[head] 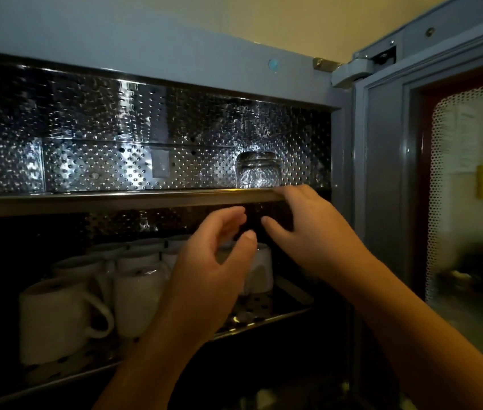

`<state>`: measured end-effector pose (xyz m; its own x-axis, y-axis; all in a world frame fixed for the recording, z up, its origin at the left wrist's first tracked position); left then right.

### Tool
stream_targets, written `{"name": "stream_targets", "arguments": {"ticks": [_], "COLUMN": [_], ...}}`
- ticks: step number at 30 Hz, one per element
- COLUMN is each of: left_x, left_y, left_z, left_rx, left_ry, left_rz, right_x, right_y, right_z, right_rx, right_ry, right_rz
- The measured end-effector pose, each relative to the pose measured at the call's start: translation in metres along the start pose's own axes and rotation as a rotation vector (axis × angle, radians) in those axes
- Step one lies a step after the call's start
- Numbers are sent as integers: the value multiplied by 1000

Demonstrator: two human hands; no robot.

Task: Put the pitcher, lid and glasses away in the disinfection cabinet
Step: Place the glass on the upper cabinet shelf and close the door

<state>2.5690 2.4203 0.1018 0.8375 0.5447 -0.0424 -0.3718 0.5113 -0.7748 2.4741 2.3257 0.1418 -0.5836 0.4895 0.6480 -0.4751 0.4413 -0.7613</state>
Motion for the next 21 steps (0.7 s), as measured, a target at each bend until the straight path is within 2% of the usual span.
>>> {"name": "stream_targets", "arguments": {"ticks": [4, 8, 14, 21], "left_x": [4, -1, -14, -26], "left_y": [26, 40, 59, 91], "left_z": [5, -8, -30, -21], "left_rx": [-253, -291, -242, -201], "left_ry": [-541, -898, -1007, -1067], "left_rz": [-19, -39, -123, -144], "right_x": [-12, -30, -44, -29], "right_y": [34, 56, 88, 120], "right_z": [-10, -12, -13, -8], "right_rx": [58, 94, 99, 119], "right_ry": [127, 213, 278, 227], "right_rz": [-73, -119, -38, 11]}}
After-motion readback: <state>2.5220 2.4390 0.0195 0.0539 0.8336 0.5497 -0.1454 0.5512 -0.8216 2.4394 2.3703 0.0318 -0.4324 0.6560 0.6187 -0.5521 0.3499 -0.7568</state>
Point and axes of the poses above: each hand's wrist, its own y-axis away from the middle knuckle, its own x-axis out of the back of the hand, z = x × y, the point moved 8 cm from there along -y, towards the middle knuckle, and after that the axes turned 15 degrees about y, right-handed, at the moved point
